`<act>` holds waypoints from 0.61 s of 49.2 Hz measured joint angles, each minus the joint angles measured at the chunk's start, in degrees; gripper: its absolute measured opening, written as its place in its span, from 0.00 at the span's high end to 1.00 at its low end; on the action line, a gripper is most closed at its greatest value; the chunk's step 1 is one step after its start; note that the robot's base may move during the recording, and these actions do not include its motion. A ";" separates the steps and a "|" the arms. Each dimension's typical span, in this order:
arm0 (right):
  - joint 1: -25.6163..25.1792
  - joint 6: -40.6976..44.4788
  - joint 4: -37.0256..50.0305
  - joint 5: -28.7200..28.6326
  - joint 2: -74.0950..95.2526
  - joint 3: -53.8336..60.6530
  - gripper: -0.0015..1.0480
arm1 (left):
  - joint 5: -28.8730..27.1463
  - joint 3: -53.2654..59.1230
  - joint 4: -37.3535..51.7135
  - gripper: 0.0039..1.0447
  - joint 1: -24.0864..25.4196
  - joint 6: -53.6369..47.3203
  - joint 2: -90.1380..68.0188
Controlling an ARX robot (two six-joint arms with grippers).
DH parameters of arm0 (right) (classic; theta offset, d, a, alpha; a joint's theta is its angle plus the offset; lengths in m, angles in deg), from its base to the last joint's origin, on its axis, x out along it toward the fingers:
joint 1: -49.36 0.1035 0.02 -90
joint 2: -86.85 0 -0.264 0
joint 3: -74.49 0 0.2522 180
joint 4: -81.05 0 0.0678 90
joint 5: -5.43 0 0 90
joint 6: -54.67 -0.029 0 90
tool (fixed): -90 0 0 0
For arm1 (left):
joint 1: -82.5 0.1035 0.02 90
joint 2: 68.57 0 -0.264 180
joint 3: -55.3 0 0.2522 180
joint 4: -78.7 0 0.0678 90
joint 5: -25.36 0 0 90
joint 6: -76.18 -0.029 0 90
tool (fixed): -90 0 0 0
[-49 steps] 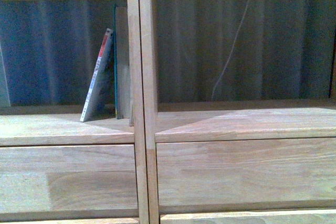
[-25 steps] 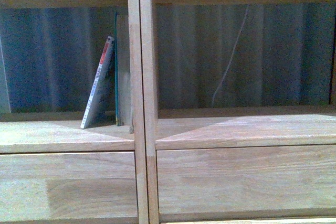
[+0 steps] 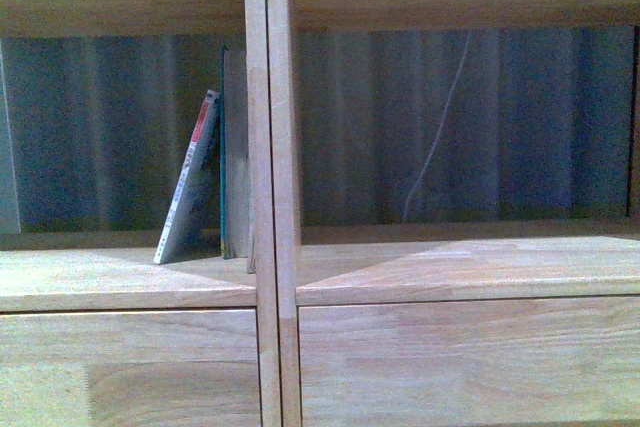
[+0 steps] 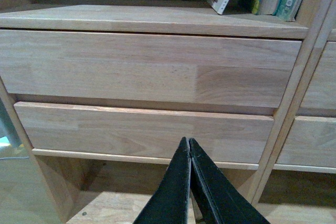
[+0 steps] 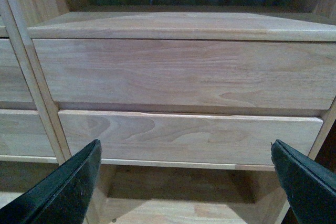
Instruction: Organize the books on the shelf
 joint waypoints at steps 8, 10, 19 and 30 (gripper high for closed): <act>0.00 0.00 0.00 0.00 0.00 0.00 0.07 | 0.35 0.00 0.00 0.98 0.20 0.00 0.00; 0.00 -0.02 0.00 0.00 0.00 0.00 0.07 | 0.37 0.00 0.00 0.98 0.22 0.00 0.00; 0.00 0.00 0.00 -0.02 0.00 0.00 0.07 | 0.37 0.00 0.00 0.89 0.24 0.04 0.00; 0.00 0.00 0.00 0.00 0.00 0.00 0.07 | 0.37 -0.02 0.00 0.53 0.26 0.04 0.00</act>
